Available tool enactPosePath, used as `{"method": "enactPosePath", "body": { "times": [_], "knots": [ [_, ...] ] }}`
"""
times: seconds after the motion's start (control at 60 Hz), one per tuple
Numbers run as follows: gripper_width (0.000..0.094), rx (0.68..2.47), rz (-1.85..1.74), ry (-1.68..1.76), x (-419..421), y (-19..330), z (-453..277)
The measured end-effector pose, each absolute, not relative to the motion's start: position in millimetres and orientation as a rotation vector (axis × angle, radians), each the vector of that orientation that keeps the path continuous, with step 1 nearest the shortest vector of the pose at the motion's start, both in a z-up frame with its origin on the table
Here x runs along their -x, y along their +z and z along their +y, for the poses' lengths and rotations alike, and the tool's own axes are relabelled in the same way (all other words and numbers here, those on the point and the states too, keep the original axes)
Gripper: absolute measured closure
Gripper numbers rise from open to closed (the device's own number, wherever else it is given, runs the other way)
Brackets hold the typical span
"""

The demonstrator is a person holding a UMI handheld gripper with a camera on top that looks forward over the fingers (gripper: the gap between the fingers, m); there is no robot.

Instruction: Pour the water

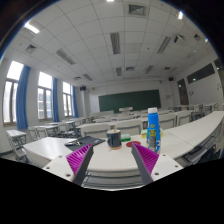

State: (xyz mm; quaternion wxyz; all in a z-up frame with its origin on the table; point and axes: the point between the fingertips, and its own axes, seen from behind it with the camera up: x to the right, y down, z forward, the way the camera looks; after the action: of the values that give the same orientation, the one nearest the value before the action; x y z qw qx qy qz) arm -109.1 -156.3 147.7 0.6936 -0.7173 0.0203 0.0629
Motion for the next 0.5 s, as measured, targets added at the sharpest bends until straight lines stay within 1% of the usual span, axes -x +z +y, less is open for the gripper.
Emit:
{"method": "enactPosePath", "body": {
  "times": [0.1,0.117,0.133,0.15,0.233,0.317,0.367,0.383,0.4,0.417,0.433,0.45,0.467,0.5],
  "knots": [
    [0.0111,1.597,0.053,0.105,83.7,141.6,-147.4],
    [0.011,1.592,0.057,0.099,84.2,128.6,-156.3],
    [0.011,1.592,0.057,0.09,79.5,126.0,-156.3],
    [0.0111,1.595,0.057,0.079,72.6,130.4,-150.8],
    [0.0115,1.603,0.085,0.017,39.3,119.9,-138.1],
    [0.0114,1.609,0.115,-0.043,9.2,118.6,-115.1],
    [0.0112,1.607,0.113,-0.062,-16.8,113.1,-93.9],
    [0.0112,1.605,0.112,-0.065,-29.7,105.3,-80.5],
    [0.0115,1.611,0.117,-0.074,-23.3,114.1,-79.6],
    [0.0114,1.62,0.122,-0.08,-27.8,111.1,-73.1],
    [0.0114,1.626,0.121,-0.085,-43.8,98.0,-60.5],
    [0.0111,1.639,0.121,-0.095,-35.4,106.0,-59.6],
    [0.0111,1.644,0.112,-0.099,-49.9,93.0,-46.6],
    [0.011,1.659,0.097,-0.114,-55.3,88.1,-31.6]
  ]
}}
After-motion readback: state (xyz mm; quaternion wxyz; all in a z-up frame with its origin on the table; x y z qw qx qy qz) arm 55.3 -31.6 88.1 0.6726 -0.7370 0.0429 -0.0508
